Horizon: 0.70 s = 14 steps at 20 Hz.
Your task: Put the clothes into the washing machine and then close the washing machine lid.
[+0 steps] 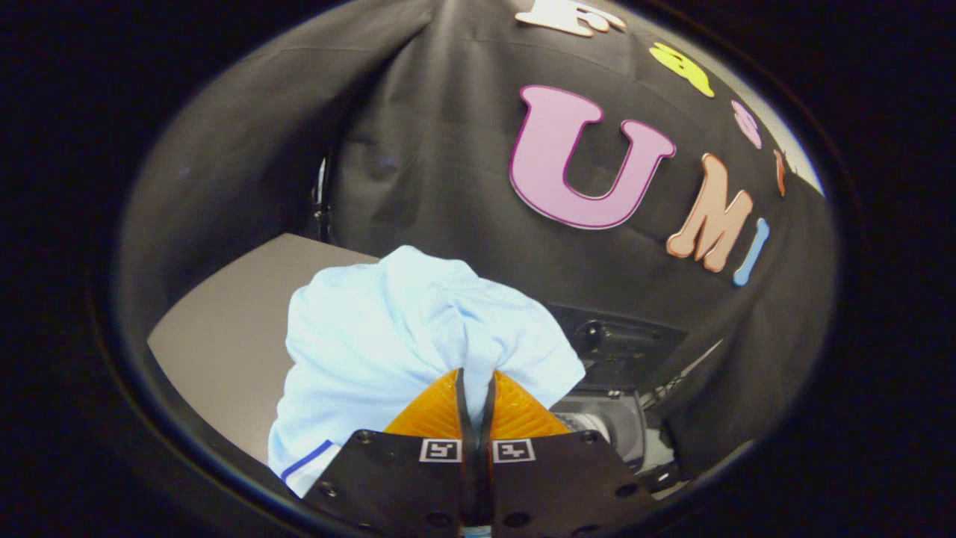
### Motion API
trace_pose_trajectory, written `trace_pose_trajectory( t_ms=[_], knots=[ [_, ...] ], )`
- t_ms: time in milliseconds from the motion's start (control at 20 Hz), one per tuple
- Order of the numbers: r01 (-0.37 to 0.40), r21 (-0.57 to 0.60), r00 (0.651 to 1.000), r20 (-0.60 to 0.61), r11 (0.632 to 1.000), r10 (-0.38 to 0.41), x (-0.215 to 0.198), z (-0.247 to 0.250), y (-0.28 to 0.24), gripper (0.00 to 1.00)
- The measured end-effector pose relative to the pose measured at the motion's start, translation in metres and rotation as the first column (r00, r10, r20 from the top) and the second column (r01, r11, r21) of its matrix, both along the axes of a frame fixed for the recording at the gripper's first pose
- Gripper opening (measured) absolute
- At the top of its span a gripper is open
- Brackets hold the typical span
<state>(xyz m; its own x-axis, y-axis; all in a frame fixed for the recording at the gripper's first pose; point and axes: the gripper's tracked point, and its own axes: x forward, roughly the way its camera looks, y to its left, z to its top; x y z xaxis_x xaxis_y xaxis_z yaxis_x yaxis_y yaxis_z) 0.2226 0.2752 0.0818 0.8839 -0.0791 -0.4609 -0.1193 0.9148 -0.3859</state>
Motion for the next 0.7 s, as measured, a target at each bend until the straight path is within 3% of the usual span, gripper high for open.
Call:
trace_pose_trajectory(
  t_ms=[250,700],
  knots=[
    [0.084,-0.085,0.996,0.001,0.993,-0.085,0.006,-0.003,-0.06,0.01],
    [0.207,-0.065,0.978,0.029,0.976,-0.206,0.024,0.008,-0.165,0.01]
  ],
)
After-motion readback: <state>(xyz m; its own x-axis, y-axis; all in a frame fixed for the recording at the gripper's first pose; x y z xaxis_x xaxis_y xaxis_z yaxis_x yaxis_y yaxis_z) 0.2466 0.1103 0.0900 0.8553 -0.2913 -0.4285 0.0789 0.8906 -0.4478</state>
